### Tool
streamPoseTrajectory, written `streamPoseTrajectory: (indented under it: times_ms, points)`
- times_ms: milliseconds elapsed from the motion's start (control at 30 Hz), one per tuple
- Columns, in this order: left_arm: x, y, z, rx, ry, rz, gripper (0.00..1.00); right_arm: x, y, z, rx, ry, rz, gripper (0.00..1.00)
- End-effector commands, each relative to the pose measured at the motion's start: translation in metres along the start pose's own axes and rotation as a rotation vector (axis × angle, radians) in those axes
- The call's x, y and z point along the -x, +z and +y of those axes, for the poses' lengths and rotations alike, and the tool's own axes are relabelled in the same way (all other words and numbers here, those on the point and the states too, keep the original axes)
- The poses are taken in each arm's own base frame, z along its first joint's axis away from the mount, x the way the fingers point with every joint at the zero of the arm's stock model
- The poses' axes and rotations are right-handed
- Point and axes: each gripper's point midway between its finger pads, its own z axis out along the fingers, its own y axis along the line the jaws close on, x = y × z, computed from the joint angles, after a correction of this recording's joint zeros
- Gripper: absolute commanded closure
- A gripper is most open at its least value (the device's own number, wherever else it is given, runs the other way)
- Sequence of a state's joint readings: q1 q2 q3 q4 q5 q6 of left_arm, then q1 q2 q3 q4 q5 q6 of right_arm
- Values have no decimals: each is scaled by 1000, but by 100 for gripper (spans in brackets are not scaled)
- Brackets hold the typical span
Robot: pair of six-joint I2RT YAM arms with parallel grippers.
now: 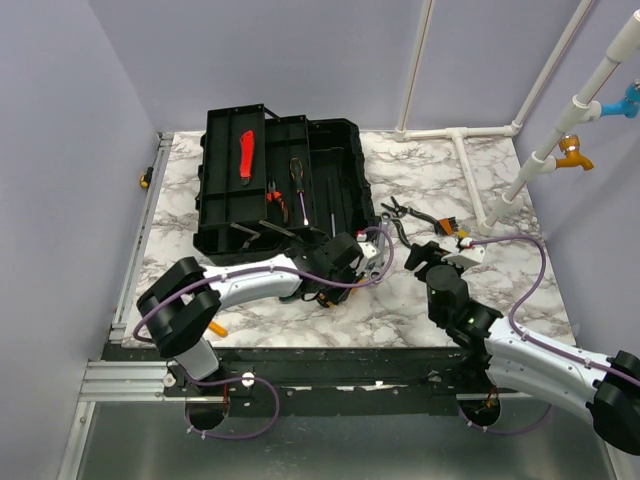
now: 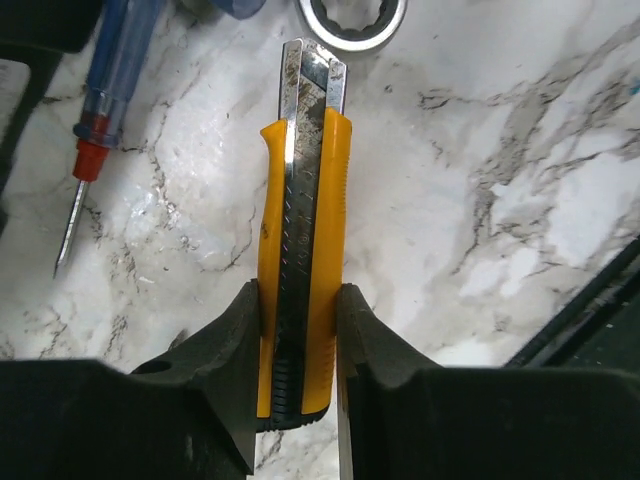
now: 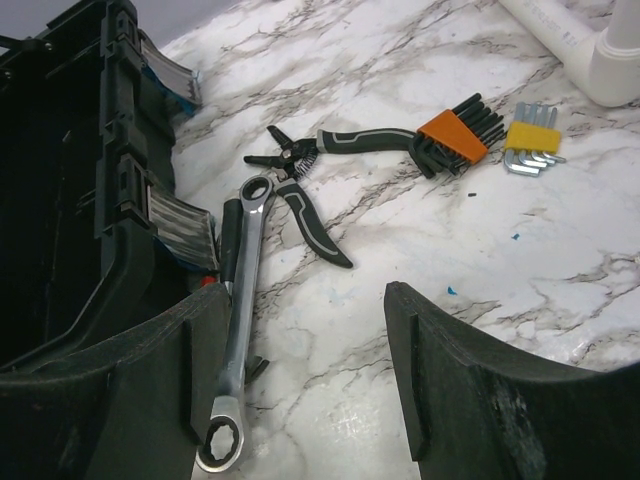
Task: Pack the tool kit
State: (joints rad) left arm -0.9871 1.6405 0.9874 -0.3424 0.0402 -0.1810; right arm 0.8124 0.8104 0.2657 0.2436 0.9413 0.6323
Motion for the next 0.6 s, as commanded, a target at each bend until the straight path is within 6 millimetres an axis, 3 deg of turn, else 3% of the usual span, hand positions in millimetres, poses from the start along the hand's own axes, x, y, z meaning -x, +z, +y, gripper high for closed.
streamPoseTrajectory:
  times_ms: [0,267,433,567]
  points:
    - [26,-36,-16,-62,-20,-113,100,3,0,-7,-27,26,-23,30]
    - [69,-102,-5,-2,-47,-317,100,3,0,-7,-30,27,-22,31]
    - [102,-154,36,145,-139,-472,100,1,0,-6,-26,25,-17,31]
    - [129,-206,86,221,-275,-631,100,0,1,-5,-24,24,-12,30]
